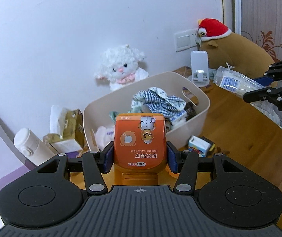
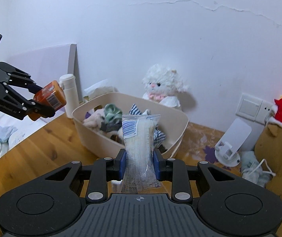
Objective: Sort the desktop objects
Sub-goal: 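Carry the orange bottle and wrapped packet over the basket and open both grippers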
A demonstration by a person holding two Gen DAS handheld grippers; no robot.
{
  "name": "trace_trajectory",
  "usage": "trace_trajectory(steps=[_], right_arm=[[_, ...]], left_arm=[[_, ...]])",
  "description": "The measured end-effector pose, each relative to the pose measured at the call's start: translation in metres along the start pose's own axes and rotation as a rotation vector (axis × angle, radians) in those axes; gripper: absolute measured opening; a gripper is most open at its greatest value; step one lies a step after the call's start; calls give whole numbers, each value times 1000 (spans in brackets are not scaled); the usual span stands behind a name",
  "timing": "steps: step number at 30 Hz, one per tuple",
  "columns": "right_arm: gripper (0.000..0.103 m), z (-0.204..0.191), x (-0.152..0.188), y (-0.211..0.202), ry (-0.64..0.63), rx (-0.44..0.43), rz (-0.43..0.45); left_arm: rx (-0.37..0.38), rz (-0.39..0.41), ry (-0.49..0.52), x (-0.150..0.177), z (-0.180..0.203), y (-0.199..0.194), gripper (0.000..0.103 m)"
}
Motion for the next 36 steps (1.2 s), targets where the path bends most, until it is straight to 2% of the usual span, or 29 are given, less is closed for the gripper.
trace_trajectory(steps=[18,28,36], right_arm=[[27,10,-50,57,5,71,22],[27,9,-71,101,26,106,3],[27,5,-80,137,75,99,-22]], left_arm=[[-4,42,1,-42,-38,51,54],[-4,16,-11,-48,-54,89,54],[3,-26,0,-53,-54,122,54]])
Point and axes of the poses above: each gripper's, at about its wrist camera, not at the fingertips, and y roughly the way its jaws point, z to its right, x to its underside, the point moved 1 cm from there along y, roughly the way its jaws point, and after that the axes turned 9 degrees about x, right-handed, at the moved point
